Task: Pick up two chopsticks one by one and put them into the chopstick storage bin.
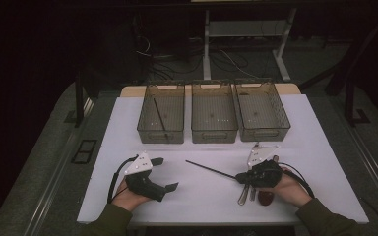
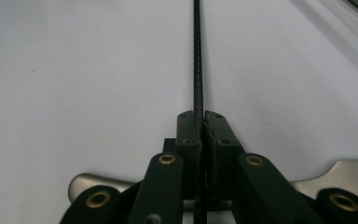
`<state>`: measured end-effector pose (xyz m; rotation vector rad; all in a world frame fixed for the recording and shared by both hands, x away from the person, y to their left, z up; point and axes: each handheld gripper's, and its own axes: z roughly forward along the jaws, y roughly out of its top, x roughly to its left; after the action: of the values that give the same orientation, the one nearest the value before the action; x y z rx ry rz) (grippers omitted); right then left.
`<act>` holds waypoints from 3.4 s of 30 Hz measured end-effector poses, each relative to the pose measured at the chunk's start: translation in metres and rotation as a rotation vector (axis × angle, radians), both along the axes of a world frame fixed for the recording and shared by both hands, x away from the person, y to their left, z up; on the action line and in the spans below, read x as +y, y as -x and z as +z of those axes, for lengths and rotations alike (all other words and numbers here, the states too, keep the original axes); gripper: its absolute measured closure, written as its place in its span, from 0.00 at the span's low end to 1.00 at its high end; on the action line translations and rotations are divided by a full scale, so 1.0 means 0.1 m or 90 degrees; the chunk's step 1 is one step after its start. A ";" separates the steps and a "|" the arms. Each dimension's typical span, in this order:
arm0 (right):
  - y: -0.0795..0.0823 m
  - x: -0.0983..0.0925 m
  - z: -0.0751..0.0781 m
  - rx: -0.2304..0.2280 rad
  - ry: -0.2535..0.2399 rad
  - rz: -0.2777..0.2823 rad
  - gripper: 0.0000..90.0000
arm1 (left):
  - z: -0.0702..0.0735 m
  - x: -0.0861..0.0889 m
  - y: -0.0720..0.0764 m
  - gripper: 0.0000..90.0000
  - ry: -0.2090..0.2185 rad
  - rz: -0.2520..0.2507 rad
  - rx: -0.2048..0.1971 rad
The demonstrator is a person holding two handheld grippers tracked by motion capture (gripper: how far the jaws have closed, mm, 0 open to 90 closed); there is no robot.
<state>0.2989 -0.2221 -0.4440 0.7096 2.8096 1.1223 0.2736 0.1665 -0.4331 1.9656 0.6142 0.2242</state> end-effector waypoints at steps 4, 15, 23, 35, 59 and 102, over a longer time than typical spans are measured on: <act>-0.01 -0.02 0.01 -0.003 -0.007 -0.002 0.93 | 0.00 0.00 0.00 0.00 -0.001 0.000 0.000; -0.02 -0.06 0.08 -0.010 -0.031 -0.013 0.94 | 0.00 0.00 0.00 0.00 0.000 0.000 0.000; -0.04 -0.10 0.15 -0.016 -0.051 -0.023 0.94 | 0.00 0.00 0.00 0.00 0.000 -0.001 0.001; -0.06 -0.07 0.27 -0.021 -0.068 -0.036 0.94 | -0.01 -0.01 0.00 0.00 0.003 -0.004 0.004; -0.28 0.06 0.56 -0.058 -0.094 -0.087 0.94 | -0.01 -0.02 0.00 0.00 0.007 -0.006 0.008; -1.09 1.00 0.87 -0.080 -0.056 -0.151 0.94 | -0.01 -0.02 0.00 0.00 0.011 -0.008 0.006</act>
<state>0.4079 -0.1221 -0.3568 0.9165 2.5063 1.2067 0.2733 0.1646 -0.4340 1.9542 0.6075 0.2012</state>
